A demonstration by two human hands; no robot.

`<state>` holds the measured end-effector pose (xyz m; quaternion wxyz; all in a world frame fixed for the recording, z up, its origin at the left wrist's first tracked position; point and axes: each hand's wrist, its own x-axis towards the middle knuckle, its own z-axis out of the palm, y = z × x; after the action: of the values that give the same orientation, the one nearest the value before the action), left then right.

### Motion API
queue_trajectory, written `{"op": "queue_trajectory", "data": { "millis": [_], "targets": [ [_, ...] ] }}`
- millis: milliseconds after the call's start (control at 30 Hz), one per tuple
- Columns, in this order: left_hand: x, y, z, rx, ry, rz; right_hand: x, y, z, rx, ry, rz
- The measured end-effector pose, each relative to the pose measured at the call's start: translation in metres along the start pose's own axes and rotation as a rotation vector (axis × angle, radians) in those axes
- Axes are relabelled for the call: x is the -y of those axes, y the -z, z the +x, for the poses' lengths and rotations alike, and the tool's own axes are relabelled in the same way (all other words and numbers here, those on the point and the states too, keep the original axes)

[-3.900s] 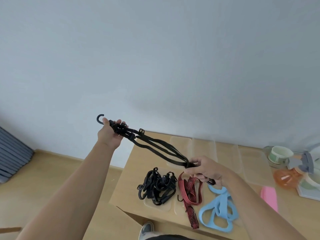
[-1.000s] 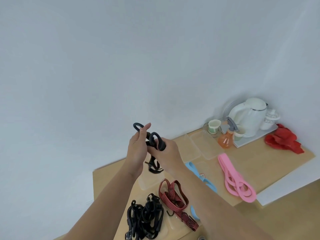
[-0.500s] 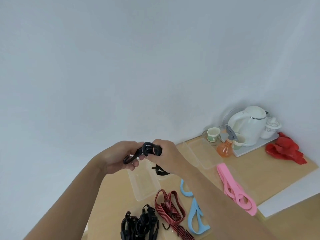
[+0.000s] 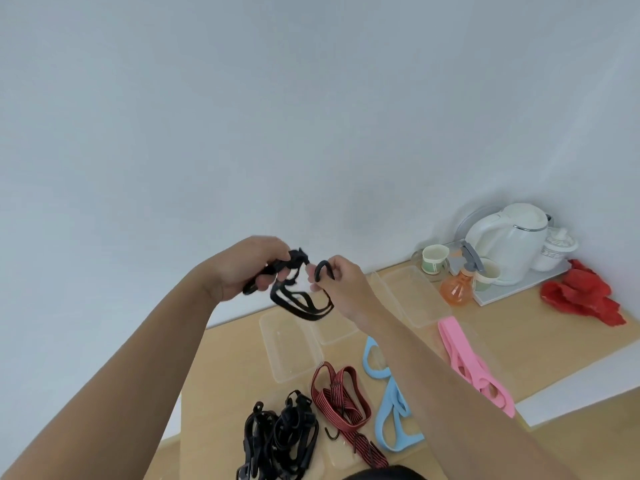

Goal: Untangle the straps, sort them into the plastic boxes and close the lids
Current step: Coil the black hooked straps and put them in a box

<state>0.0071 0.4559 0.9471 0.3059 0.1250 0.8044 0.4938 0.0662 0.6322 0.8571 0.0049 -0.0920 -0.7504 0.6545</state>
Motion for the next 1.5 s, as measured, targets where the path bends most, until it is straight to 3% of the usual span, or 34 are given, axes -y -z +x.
{"op": "queue_trajectory", "data": {
  "millis": [100, 200, 267, 300, 467, 600, 767, 900, 1100, 1233, 1500],
  "targets": [
    [-0.015, 0.005, -0.003, -0.011, -0.065, -0.113, 0.0, 0.0, 0.003, 0.069, 0.036, -0.082],
    [-0.028, 0.007, -0.009, -0.031, -0.108, -0.114, 0.008, 0.007, 0.002, 0.245, 0.098, -0.289],
    [-0.038, 0.006, -0.012, -0.027, -0.133, -0.106, 0.023, 0.009, 0.0, 0.331, 0.181, -0.295],
    [-0.042, 0.006, -0.013, -0.024, -0.143, -0.112, 0.032, 0.007, -0.001, 0.319, 0.233, -0.25],
    [-0.059, 0.006, -0.021, 0.018, -0.195, -0.153, 0.061, 0.004, 0.007, -0.053, 0.352, -0.051],
    [-0.068, 0.013, -0.028, 0.056, -0.176, -0.109, 0.082, 0.014, 0.006, -0.04, 0.4, -0.059],
    [-0.076, 0.019, -0.038, 0.236, -0.126, 0.051, 0.105, 0.029, 0.006, -0.074, 0.467, -0.13],
    [-0.091, 0.018, -0.043, 0.292, -0.293, 0.002, 0.117, 0.034, 0.006, -0.056, 0.473, -0.22],
    [-0.116, 0.001, -0.027, 0.085, -0.323, -0.277, 0.111, 0.024, -0.003, -0.036, 0.3, -0.271],
    [-0.115, -0.014, -0.011, -0.137, -0.32, -0.166, 0.107, 0.031, -0.006, -0.028, 0.195, -0.279],
    [-0.112, -0.03, -0.003, -0.331, -0.406, -0.059, 0.109, 0.066, -0.026, 0.068, 0.24, -0.66]
  ]
}}
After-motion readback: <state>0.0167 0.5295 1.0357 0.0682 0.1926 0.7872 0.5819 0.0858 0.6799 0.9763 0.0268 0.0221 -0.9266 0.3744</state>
